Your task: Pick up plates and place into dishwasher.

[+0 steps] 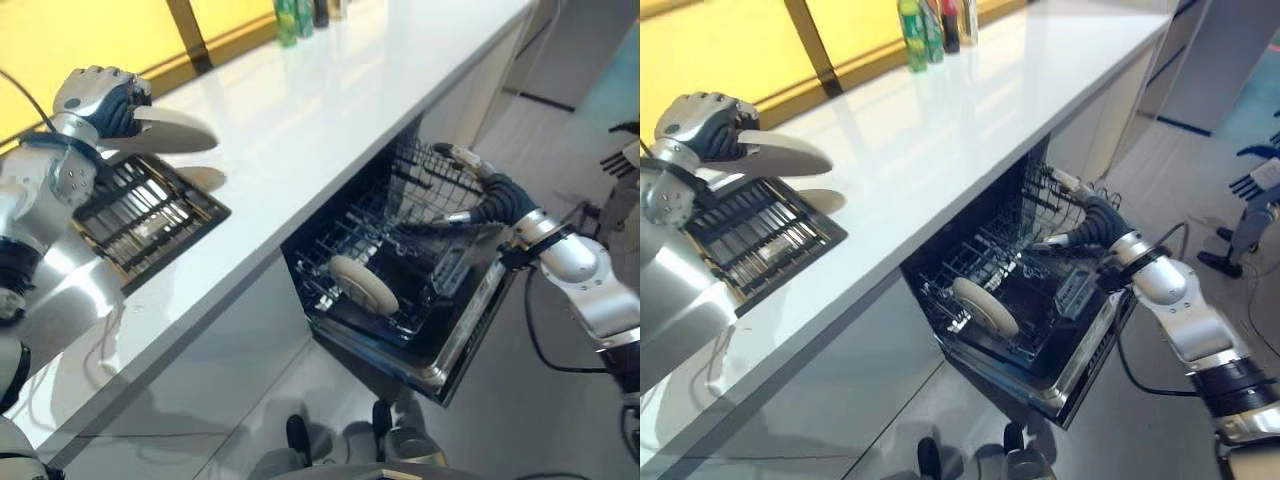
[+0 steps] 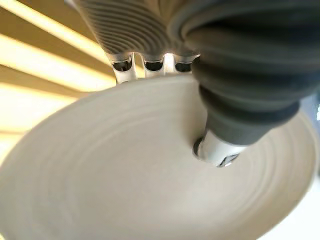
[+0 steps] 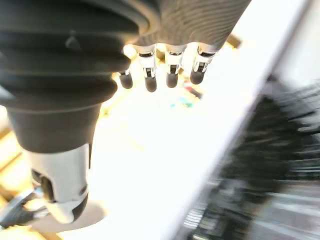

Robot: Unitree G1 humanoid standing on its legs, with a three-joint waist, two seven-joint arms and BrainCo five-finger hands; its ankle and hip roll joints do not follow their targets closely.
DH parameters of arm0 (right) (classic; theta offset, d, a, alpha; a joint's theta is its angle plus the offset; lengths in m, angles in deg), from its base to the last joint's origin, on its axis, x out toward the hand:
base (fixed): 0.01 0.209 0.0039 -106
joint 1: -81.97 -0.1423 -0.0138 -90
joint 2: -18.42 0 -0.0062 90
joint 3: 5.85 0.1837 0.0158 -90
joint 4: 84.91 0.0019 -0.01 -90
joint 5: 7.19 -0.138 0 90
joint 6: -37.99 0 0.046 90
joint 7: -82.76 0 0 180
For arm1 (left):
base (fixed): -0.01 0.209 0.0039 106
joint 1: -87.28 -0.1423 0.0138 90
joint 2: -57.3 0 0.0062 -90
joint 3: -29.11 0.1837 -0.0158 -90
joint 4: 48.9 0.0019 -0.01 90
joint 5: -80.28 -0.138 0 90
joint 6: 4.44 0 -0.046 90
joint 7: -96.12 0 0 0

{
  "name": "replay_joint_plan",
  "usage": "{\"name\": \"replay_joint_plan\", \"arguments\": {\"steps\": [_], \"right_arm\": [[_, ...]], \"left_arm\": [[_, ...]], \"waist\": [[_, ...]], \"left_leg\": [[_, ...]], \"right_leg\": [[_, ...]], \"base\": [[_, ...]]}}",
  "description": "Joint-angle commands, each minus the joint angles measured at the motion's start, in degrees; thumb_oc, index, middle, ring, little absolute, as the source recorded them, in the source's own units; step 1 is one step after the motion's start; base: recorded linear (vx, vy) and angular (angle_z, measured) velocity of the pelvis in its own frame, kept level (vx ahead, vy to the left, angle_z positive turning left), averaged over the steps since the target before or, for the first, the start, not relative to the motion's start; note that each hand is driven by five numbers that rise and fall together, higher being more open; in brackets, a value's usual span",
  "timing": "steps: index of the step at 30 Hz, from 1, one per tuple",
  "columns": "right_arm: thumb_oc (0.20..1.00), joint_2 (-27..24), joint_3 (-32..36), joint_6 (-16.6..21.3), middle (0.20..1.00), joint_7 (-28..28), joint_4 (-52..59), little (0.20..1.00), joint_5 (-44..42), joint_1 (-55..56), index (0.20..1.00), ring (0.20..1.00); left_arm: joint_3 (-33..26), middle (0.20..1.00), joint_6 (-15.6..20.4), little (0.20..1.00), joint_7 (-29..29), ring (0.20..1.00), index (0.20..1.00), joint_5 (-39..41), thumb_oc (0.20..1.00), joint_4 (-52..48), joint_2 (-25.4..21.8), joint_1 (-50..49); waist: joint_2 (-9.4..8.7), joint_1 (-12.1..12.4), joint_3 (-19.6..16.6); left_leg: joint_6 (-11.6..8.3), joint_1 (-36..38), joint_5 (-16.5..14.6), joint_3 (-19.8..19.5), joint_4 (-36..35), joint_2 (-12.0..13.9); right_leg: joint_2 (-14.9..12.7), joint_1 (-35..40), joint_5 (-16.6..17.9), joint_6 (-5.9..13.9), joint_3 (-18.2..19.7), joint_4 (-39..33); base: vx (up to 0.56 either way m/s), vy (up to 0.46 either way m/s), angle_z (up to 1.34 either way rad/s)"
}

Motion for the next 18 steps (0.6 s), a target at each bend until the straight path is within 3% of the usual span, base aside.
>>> {"name": "replay_joint_plan", "arguments": {"steps": [1,6,13,18], "right_arm": [[1.000,2.62,-1.71,4.59,1.000,2.82,3.35,1.000,-0.50,-3.45,1.000,1.000],[1.000,8.35,-5.65,6.22,1.000,2.92,3.60,1.000,-0.13,-6.92,1.000,1.000],[1.000,11.68,-9.14,4.88,1.000,4.64,3.44,1.000,-0.72,-12.03,1.000,1.000],[1.000,13.40,-11.21,4.23,1.000,8.78,0.57,1.000,3.55,-17.19,1.000,1.000]], "left_arm": [[-5.00,0.200,2.20,0.200,7.17,0.200,0.200,-0.13,0.200,-5.32,1.91,-2.10],[-6.92,0.200,3.34,0.200,6.89,0.200,0.200,-1.72,0.200,-15.55,9.65,-7.69],[-4.84,0.200,6.21,0.200,2.83,0.200,0.200,1.99,0.200,-20.96,15.69,-8.65],[-2.34,0.200,7.68,0.200,-0.76,0.200,0.200,5.11,0.200,-24.56,20.14,-8.81]], "waist": [[-0.24,4.21,-2.82],[-1.07,6.97,-4.22],[-1.93,8.82,-4.85],[-2.66,10.23,-5.02]], "left_leg": [[0.49,1.60,-9.26,-1.31,0.84,-2.60],[0.53,2.39,-9.73,-2.80,1.03,-2.47],[0.45,2.58,-9.65,-4.13,1.17,-2.19],[0.56,2.74,-9.71,-5.09,1.36,-1.99]], "right_leg": [[-4.42,0.54,-6.54,6.25,-1.36,1.47],[-4.69,2.25,-7.26,6.08,-3.23,1.54],[-4.49,3.42,-7.62,5.74,-4.51,1.41],[-4.22,4.08,-7.86,5.26,-5.15,1.35]], "base": [[-0.01,-0.109,0.24],[-0.01,-0.099,0.23],[-0.02,-0.068,0.13],[-0.01,-0.038,0.11]]}}
